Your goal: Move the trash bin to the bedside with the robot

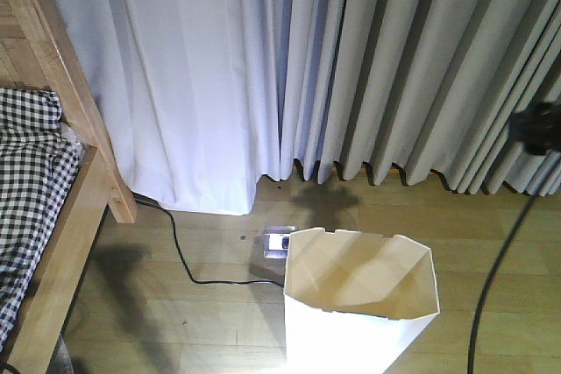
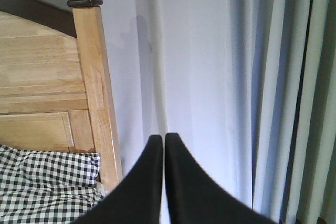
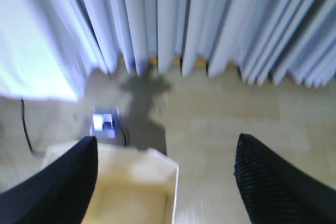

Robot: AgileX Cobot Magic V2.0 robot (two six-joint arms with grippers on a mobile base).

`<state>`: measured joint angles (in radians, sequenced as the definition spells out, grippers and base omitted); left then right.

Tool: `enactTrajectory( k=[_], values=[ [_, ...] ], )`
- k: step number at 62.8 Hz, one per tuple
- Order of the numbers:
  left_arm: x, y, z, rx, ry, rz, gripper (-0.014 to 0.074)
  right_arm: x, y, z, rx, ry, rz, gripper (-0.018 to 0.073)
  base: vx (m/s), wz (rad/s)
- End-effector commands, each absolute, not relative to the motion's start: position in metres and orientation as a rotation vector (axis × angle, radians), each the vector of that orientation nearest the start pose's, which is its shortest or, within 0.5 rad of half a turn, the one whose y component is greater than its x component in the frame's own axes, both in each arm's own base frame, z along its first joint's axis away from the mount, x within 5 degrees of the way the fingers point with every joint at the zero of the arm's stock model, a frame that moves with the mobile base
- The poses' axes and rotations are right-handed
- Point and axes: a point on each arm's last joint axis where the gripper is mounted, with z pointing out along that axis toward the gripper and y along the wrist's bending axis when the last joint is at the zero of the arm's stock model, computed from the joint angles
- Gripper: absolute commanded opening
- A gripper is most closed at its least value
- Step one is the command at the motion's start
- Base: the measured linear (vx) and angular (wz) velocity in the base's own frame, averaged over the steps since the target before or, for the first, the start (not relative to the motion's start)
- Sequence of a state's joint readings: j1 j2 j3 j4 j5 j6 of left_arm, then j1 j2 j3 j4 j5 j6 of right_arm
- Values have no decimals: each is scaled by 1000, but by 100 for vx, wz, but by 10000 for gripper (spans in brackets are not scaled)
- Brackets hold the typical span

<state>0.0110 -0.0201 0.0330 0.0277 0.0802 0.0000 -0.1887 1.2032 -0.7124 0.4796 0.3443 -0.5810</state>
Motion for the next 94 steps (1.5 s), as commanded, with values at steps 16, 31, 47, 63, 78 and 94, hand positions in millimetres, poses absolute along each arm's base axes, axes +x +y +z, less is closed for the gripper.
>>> enactTrajectory(
  k=[16, 31, 47, 63, 78, 94],
  values=[
    [56, 0, 199, 0, 1507, 8, -6, 150, -22, 316, 65, 1795, -106, 503, 0, 0],
    [56, 0, 199, 0, 1507, 8, -6, 108, -15, 299, 73, 1685, -121, 347, 0, 0],
    [56, 0, 199, 0, 1507, 8, -6, 78, -5, 300, 25, 1609, -100, -12, 0, 0],
    [56, 0, 199, 0, 1507, 8, -6, 76, -4, 301, 26, 1597, -100, -8, 0, 0],
    [56, 0, 199, 0, 1507, 8, -6, 76, -6, 303, 37, 1569, -116, -8, 0, 0],
    [56, 0, 199, 0, 1507, 8, -6, 63, -8, 275, -36, 1564, -243, -8, 0, 0]
  ],
)
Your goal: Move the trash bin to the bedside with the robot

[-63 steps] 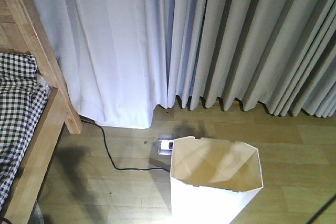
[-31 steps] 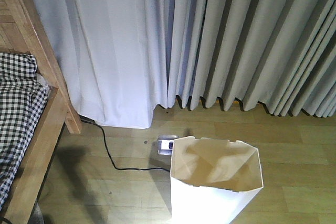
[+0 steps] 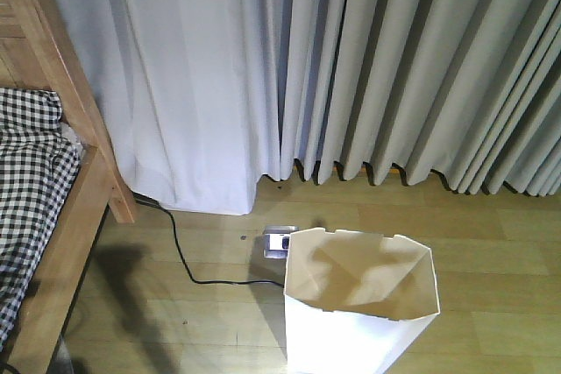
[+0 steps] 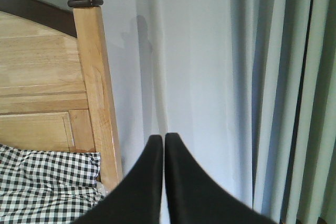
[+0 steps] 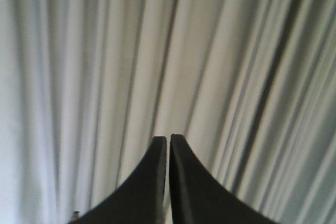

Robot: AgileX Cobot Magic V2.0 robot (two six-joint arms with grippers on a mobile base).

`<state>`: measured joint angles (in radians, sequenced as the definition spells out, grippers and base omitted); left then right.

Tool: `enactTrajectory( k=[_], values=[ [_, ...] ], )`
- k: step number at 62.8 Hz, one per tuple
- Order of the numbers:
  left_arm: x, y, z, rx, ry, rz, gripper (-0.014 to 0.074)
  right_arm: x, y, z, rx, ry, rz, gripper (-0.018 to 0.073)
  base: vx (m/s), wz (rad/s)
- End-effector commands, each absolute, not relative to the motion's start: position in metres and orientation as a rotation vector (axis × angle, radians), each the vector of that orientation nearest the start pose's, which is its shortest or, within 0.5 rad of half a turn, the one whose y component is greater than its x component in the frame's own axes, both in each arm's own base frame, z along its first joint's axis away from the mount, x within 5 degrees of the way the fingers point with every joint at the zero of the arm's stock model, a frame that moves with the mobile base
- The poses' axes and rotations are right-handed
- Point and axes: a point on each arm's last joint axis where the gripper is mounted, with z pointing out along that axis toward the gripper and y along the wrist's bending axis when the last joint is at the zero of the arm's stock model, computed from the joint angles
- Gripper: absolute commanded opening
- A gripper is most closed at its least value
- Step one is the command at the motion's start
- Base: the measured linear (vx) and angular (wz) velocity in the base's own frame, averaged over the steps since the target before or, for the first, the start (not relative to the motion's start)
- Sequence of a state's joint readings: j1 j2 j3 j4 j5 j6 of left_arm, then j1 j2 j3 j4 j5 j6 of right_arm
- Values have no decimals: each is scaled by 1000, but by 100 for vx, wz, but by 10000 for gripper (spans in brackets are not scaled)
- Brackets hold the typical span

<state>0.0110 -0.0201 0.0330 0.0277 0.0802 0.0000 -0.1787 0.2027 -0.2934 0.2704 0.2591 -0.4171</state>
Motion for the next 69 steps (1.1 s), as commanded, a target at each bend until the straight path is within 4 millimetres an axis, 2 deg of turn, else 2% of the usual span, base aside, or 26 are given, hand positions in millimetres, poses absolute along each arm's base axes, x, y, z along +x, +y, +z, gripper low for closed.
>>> enactTrajectory(
  k=[1, 9, 15, 33, 69],
  values=[
    [56, 0, 199, 0, 1507, 8, -6, 62, -7, 271, -43, 1556, -245, -8, 0, 0],
    [56, 0, 199, 0, 1507, 8, -6, 61, -3, 227, -119, 1524, -201, -8, 0, 0],
    [56, 0, 199, 0, 1507, 8, -6, 59, -2, 203, -91, 1514, -153, -8, 0, 0],
    [56, 0, 199, 0, 1508, 8, -6, 56, -3, 202, -19, 1519, -103, -8, 0, 0],
    [56, 0, 199, 0, 1508, 8, -6, 56, -3, 202, -13, 1514, -97, -8, 0, 0]
  ],
)
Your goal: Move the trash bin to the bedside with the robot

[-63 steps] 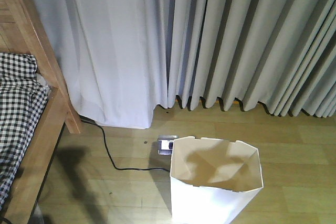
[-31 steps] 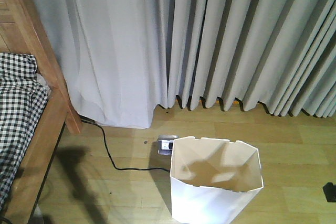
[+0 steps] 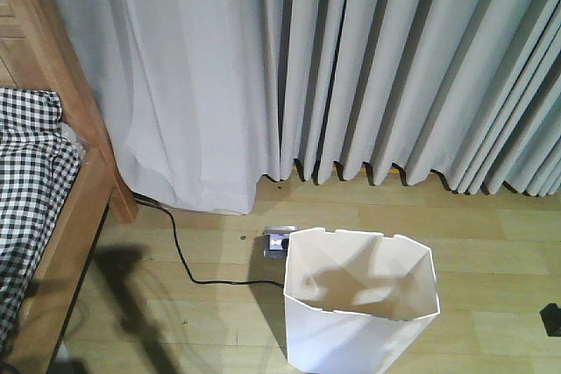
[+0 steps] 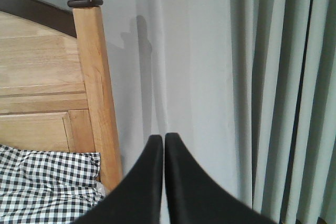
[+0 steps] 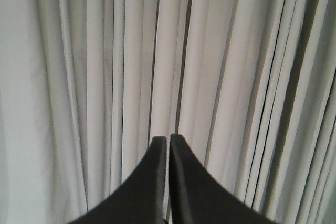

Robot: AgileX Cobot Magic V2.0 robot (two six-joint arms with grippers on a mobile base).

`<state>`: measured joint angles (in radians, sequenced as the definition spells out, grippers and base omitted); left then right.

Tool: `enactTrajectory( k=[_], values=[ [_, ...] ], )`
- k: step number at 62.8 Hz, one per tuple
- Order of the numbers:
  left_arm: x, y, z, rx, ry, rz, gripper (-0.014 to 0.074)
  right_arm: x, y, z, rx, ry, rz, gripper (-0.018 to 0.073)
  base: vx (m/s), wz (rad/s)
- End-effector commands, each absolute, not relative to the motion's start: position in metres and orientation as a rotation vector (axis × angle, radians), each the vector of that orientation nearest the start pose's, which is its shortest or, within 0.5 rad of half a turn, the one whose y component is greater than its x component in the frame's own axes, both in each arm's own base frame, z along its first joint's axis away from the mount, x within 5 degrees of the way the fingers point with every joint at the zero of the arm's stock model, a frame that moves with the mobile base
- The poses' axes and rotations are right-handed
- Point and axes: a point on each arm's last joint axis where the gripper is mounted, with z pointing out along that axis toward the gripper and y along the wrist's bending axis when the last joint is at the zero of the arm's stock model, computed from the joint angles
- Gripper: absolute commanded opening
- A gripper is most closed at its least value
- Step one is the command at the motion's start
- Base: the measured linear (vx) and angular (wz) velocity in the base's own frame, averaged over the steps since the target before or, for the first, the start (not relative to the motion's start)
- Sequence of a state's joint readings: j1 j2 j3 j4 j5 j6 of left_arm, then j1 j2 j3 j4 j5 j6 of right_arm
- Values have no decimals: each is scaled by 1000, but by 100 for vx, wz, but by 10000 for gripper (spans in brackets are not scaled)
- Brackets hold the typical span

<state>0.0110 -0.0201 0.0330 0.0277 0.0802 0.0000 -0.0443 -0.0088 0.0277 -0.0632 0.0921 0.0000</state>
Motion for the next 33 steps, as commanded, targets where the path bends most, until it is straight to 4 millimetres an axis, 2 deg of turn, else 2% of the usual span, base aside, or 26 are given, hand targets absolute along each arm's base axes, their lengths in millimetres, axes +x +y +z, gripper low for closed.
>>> enactTrajectory(
  k=[1, 33],
  values=[
    [56, 0, 199, 0, 1508, 8, -6, 56, -3, 202, -13, 1514, -97, -8, 0, 0],
    [56, 0, 199, 0, 1508, 8, -6, 56, -3, 202, -13, 1514, -97, -8, 0, 0]
  ],
)
